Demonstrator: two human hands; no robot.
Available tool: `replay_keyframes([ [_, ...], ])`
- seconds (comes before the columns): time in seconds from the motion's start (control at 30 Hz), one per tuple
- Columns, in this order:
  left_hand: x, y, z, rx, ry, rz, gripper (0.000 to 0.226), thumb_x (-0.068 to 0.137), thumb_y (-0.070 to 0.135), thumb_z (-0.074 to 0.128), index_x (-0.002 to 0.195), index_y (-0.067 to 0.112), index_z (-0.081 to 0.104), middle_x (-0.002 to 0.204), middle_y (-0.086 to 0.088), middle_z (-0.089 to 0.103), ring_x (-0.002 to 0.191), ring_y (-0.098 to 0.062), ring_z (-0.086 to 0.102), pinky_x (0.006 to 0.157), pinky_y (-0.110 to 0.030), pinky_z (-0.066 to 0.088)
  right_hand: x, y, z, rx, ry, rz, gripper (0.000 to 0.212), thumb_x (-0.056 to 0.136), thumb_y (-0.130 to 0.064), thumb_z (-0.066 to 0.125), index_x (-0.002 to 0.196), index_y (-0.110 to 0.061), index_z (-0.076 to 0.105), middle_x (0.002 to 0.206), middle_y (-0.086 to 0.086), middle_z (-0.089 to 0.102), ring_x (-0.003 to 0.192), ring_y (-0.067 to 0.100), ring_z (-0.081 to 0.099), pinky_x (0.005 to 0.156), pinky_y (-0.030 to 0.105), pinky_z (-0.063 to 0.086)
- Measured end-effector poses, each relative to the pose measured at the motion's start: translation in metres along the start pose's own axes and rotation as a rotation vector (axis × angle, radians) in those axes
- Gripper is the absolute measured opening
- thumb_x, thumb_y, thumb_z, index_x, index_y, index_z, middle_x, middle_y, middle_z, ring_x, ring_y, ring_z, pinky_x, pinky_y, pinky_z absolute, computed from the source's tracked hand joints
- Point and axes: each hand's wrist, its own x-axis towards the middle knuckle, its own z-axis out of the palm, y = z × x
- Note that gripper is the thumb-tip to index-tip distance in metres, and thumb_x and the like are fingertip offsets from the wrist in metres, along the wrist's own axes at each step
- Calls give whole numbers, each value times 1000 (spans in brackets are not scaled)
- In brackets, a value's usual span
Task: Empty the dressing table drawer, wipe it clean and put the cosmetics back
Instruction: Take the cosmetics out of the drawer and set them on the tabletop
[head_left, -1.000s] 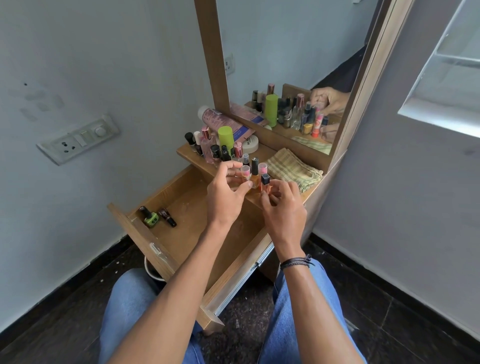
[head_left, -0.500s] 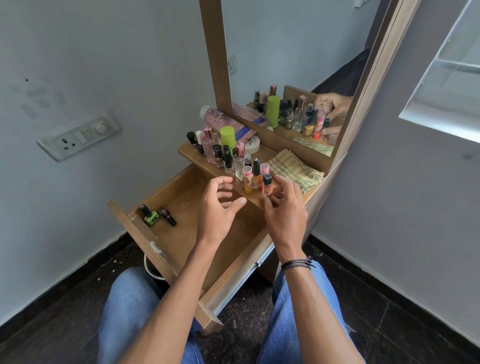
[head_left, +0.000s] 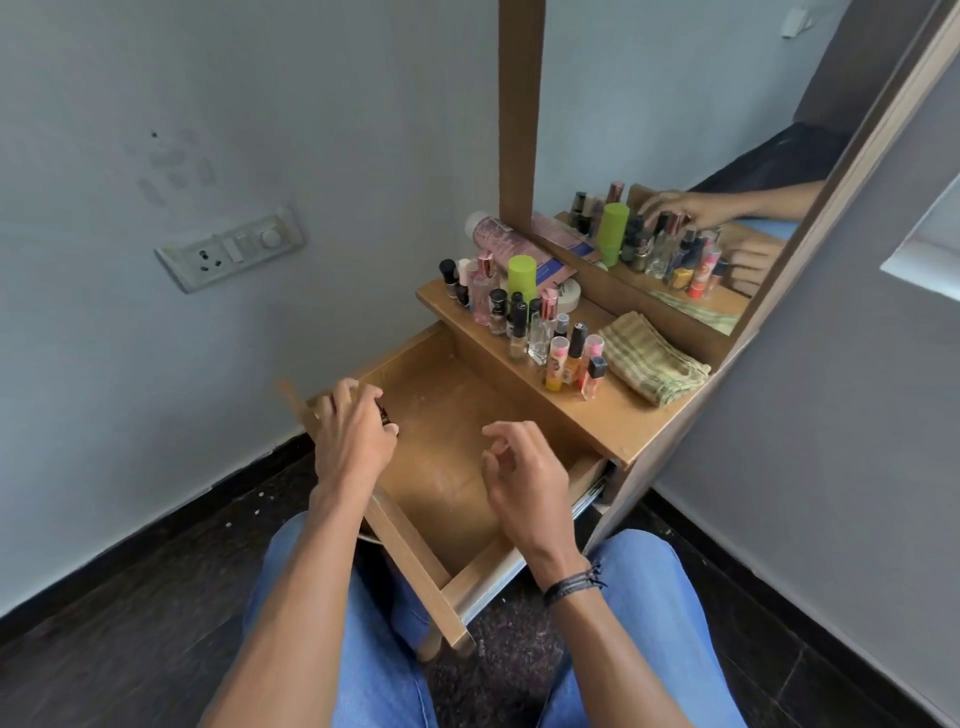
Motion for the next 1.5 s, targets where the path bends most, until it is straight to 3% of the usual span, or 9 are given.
replay_keyframes([
  [0.13,12,-2,7,202,-19,105,65,88,28,73,144,11,44,156,-15,29,134,-34,38,105,-42,45,-7,6,12,-183,-236,19,38,91,-15,66,127,-26,60,113,-11,61,98,7,60,80,28,57],
  [0.33,26,3,0,291,-95,111,27,88,8,69,114,9,64,146,-13,33,127,-32,35,94,-38,52,-5,6,17,-304,-275,52,41,92,-27,67,132,-30,57,118,-12,63,102,8,61,79,26,58],
  [0.43,23,2,5,294,-85,121,18,87,6,70,105,11,67,139,-12,38,121,-31,38,86,-36,55,-6,5,18,-324,-281,47,41,92,-28,66,132,-30,56,120,-11,63,103,9,61,78,28,58],
  [0.7,26,3,5,376,-232,120,32,93,9,67,125,9,66,133,-12,50,118,-33,50,89,-45,55,-7,3,16,-336,-297,56,41,92,-29,65,133,-28,57,118,-10,65,103,12,62,74,30,58],
  [1.0,30,2,7,382,-278,121,27,95,6,62,123,8,63,122,-10,60,117,-33,54,84,-44,55,-9,1,14,-337,-299,54,40,92,-28,66,131,-27,59,112,-10,66,99,12,62,70,28,55],
  [1.2,45,1,10,282,-319,93,43,99,13,58,140,12,46,135,-14,52,123,-35,53,90,-49,54,-9,0,14,-344,-290,59,37,92,-28,65,128,-28,60,108,-11,67,97,10,62,71,28,56],
  [1.4,51,4,15,334,-368,104,41,102,22,56,141,14,49,139,-15,47,128,-35,45,92,-45,50,-9,1,15,-352,-288,59,35,94,-30,62,129,-29,59,107,-14,66,97,8,60,73,28,58],
  [1.5,51,2,17,373,-398,121,47,99,17,60,143,17,47,139,-16,44,129,-36,41,92,-44,51,-9,2,16,-354,-281,56,34,93,-30,63,127,-29,61,107,-13,67,94,7,61,72,28,58],
])
